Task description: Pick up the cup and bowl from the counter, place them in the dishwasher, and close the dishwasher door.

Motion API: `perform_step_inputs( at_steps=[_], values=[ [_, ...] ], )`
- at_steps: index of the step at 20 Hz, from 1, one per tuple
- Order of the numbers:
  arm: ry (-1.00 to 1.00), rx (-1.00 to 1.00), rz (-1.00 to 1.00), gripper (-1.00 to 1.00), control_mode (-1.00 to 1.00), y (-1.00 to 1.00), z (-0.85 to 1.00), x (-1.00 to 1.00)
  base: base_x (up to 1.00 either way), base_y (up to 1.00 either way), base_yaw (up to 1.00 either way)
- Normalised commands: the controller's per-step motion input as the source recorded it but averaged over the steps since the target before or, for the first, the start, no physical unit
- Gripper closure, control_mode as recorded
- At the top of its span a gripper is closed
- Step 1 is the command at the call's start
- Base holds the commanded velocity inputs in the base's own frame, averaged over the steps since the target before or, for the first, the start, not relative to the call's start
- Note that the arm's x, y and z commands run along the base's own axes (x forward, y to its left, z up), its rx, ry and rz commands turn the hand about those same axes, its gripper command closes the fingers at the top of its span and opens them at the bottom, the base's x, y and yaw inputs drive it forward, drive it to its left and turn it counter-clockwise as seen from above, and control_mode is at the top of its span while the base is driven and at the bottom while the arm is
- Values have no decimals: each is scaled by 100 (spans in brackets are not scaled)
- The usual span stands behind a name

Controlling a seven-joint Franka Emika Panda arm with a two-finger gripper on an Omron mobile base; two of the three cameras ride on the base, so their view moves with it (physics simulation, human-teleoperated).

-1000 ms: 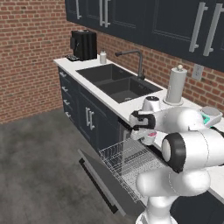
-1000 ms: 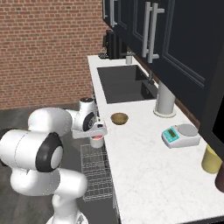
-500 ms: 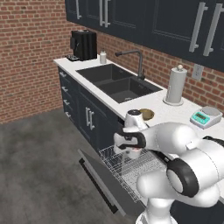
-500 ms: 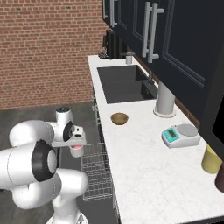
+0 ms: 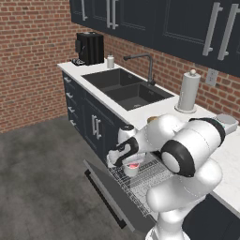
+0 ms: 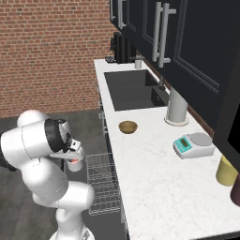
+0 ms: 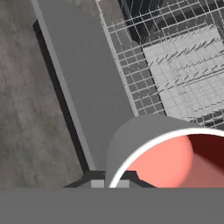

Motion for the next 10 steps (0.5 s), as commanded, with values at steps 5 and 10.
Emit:
perform_step_inputs(
  at_steps=[5, 10],
  values=[
    [1, -3, -29, 100, -100, 1, -38, 45, 0, 0, 0],
    [2, 0, -22, 100, -100, 0, -34, 44, 0, 0, 0]
  ],
)
